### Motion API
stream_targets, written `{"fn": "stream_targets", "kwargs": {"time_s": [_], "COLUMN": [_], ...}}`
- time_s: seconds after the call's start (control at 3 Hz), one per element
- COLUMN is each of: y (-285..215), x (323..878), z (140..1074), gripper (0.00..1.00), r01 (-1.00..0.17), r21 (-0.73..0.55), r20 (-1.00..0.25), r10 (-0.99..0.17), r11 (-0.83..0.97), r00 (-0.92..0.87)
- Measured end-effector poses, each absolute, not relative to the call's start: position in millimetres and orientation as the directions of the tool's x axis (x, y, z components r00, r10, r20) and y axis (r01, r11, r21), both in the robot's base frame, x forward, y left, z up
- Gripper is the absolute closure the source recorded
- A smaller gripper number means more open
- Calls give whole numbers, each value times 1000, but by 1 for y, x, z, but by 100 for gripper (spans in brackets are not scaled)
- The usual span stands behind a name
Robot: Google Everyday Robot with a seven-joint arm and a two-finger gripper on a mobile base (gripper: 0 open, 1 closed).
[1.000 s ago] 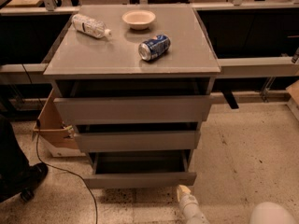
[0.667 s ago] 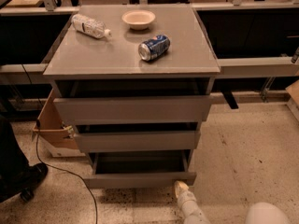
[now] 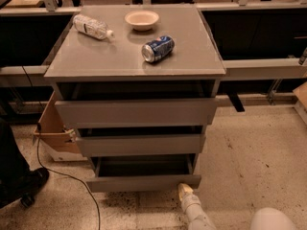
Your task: Close bottom drawer
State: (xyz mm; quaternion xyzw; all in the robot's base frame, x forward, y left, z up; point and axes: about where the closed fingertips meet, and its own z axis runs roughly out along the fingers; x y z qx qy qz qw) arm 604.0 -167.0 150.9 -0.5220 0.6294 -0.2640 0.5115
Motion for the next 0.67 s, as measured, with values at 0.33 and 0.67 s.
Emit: {"fn": "stream_targets", "kwargs": {"time_s": [0.33, 0.67], "y": [-164, -160], "x": [608, 614], "z": [153, 155], "gripper": [100, 100], "r01": [-376, -365], "r21": [-865, -862], "r20": [-386, -407], "r10": [-919, -909], "r11": [332, 352], "r00": [76, 84]}}
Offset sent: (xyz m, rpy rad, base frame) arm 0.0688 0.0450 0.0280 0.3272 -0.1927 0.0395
